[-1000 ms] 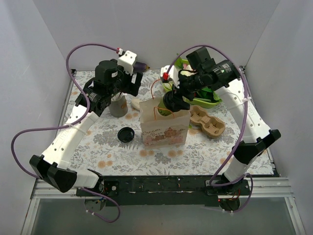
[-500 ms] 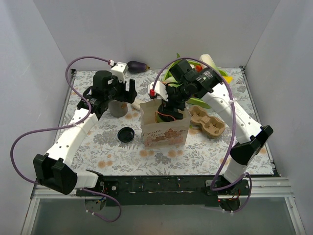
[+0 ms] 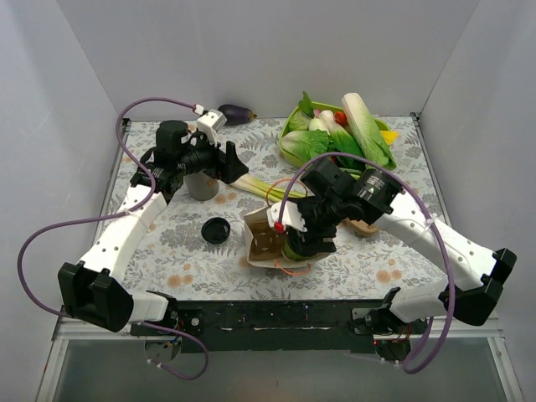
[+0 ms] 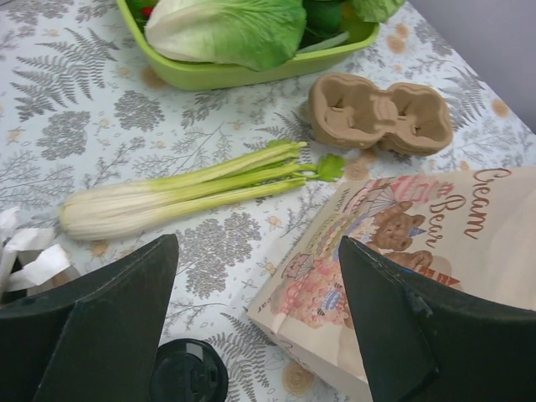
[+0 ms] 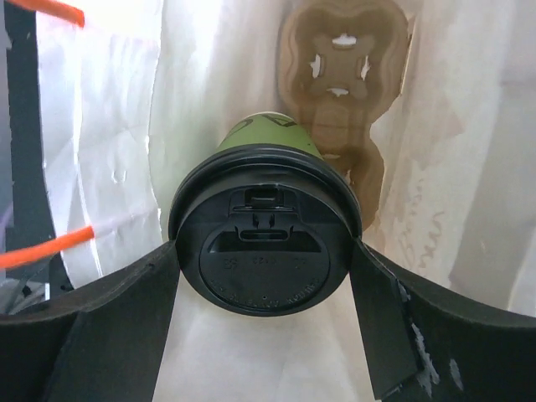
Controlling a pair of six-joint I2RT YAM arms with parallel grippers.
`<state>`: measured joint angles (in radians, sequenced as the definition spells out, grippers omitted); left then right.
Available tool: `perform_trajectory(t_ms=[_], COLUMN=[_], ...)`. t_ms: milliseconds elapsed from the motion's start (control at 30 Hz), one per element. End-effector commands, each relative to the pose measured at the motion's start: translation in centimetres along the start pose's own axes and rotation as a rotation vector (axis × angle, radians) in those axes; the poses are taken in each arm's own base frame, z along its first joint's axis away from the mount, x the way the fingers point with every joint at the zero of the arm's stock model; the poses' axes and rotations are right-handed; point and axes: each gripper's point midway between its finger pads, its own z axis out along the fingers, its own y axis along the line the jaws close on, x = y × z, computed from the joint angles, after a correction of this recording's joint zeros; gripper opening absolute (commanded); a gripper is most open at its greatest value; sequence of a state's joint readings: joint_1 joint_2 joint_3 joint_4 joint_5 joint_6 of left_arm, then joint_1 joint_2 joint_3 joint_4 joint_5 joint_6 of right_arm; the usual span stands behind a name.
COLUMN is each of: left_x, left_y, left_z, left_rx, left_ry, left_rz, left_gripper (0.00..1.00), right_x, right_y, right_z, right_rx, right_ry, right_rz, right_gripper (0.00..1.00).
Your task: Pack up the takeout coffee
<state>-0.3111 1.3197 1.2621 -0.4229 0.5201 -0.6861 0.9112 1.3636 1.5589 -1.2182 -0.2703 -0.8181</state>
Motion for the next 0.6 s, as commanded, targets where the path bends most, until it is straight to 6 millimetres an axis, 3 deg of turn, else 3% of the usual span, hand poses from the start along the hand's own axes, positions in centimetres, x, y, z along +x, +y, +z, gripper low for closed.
perform_trajectory(t_ms=[0,100,267,567], left_x=[-0.8,0.3,2.0,2.8], left_y=[-3.3,-3.9,-3.9,-4.4], left_z=[-1.4,-0.8,0.5,1.5], left_rx=[0.148,0.201,0.254,0.321], left_ry=[-0.051,-0.032,0.004,0.014], left_rz=[0.014,-0.020,-0.057,-0.107], left_gripper=[0.77,0.77,0.76,0.75], right_x=[1.5,2.4,1.3,1.8], right_y=[-0.3,-1.0,-2.6,-1.1], right_z=[1.0,1.6,1.5,1.1], right_rx=[0.057,0.080,0.147,0.150], right_ry=[0.080,0.124,0.135,0.092], right_rz=[-0.114,-0.150,-0.175,-0.341], right_gripper=[0.01,0.01,0.01,0.01])
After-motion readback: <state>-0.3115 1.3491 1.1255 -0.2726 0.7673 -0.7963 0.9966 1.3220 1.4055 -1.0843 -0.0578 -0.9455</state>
